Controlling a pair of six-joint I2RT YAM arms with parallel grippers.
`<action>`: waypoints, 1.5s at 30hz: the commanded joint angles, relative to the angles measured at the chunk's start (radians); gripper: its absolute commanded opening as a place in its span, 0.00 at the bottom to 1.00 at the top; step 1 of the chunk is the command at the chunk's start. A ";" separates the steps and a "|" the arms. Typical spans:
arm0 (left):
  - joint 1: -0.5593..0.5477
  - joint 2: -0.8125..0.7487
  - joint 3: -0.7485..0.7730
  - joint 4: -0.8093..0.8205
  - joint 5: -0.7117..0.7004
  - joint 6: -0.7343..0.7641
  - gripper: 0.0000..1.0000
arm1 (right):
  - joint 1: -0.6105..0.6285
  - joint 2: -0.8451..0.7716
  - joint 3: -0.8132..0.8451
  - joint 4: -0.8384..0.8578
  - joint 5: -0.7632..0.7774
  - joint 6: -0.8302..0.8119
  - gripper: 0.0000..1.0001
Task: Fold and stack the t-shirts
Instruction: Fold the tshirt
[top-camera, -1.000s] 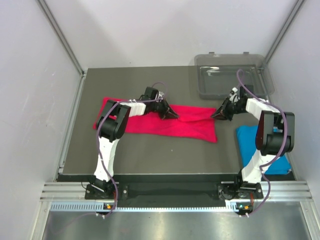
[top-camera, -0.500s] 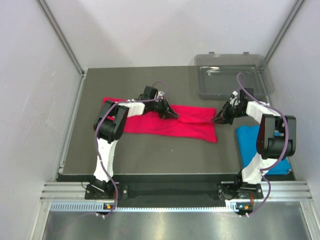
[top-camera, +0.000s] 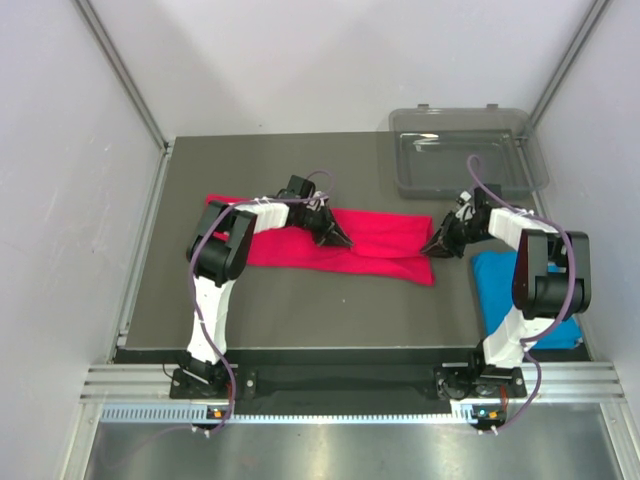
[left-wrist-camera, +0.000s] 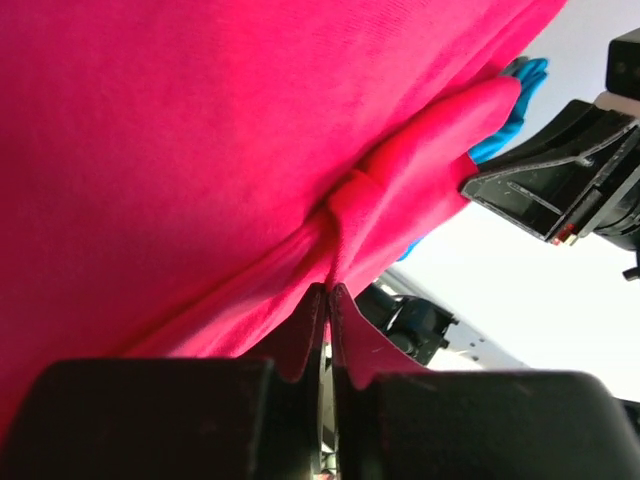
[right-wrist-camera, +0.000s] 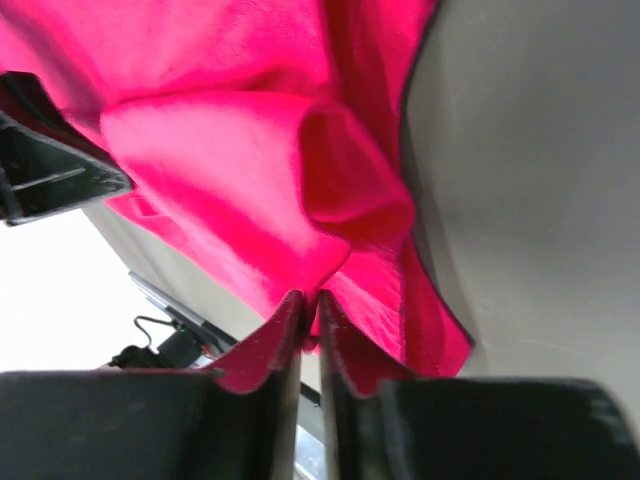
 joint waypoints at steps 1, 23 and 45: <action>0.009 -0.004 0.078 -0.113 -0.019 0.098 0.08 | 0.014 -0.037 -0.006 -0.001 0.024 -0.032 0.14; 0.234 -0.256 -0.047 -0.380 -0.108 0.392 0.17 | 0.293 -0.015 0.083 0.055 0.073 -0.042 0.08; 0.707 -0.336 -0.184 -0.437 -0.152 0.543 0.14 | 0.270 -0.058 -0.005 0.062 0.116 -0.079 0.06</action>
